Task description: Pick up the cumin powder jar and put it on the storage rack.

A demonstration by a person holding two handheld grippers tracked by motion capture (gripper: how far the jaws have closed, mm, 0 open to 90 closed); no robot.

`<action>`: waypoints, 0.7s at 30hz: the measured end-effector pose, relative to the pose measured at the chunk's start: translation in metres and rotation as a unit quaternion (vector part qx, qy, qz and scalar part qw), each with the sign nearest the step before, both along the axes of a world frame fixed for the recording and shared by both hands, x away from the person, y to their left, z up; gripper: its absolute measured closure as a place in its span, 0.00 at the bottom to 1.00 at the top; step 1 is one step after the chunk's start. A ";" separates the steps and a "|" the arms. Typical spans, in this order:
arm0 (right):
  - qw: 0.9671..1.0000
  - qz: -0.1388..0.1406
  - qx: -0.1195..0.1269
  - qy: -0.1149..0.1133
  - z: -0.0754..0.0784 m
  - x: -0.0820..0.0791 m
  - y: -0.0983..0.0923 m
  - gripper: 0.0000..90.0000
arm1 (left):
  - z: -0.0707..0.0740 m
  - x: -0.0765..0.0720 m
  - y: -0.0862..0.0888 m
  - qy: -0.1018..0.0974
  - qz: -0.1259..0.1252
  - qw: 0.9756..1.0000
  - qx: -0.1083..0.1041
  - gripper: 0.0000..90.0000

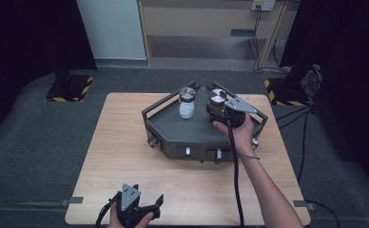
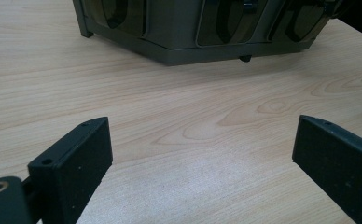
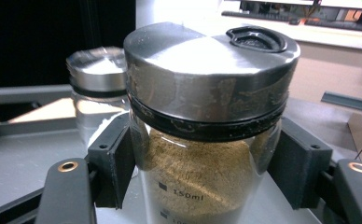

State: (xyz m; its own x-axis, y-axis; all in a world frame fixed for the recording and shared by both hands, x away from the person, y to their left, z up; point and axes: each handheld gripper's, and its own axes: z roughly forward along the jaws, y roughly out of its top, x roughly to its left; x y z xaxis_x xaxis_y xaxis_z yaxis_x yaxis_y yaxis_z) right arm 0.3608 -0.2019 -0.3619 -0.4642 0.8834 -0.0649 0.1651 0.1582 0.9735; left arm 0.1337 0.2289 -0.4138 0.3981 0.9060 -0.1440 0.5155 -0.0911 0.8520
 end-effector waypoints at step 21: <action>0.999 -0.015 -0.005 0.043 -0.014 0.024 0.006 0.34 | -0.001 0.006 -0.002 0.011 -0.006 1.000 0.001 0.04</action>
